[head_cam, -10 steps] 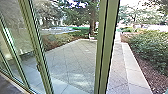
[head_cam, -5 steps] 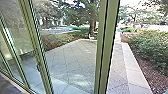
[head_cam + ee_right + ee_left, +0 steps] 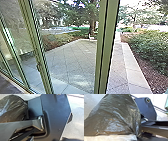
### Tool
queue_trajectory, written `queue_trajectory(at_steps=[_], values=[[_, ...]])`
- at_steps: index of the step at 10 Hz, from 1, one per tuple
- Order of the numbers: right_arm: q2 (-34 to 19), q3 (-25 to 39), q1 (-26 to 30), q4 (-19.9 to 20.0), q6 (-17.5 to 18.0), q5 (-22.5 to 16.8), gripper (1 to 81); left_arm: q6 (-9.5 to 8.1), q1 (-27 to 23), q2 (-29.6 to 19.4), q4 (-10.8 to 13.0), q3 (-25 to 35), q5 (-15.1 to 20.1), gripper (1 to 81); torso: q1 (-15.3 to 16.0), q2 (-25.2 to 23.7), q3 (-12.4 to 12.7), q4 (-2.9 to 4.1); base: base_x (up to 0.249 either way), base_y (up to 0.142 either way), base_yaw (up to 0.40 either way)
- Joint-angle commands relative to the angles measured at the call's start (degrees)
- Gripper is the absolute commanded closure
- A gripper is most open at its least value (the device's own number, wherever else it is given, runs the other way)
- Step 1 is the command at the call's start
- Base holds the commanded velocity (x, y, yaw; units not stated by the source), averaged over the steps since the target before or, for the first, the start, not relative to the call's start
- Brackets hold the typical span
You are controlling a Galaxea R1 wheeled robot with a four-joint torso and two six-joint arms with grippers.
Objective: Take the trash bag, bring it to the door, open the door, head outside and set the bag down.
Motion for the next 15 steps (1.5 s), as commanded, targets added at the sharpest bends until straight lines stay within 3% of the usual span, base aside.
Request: queue_trajectory(at_steps=[1, 15], values=[[0.53, 0.42, 2.09, 0.11, -0.11, -2.75, 1.0, 0.60, -2.89, -0.03, 0.27, 0.20, 3.60, 81.1, 0.00, 0.00, 0.00, 0.00, 0.000, 0.000, -0.137], [0.71, 0.51, 2.27, 0.11, -0.19, -2.75, 1.0, 0.60, -2.80, 0.05, 0.27, 0.20, 3.60, 81.1, 0.00, 0.00, 0.02, 0.00, 0.000, 0.000, -0.233]])
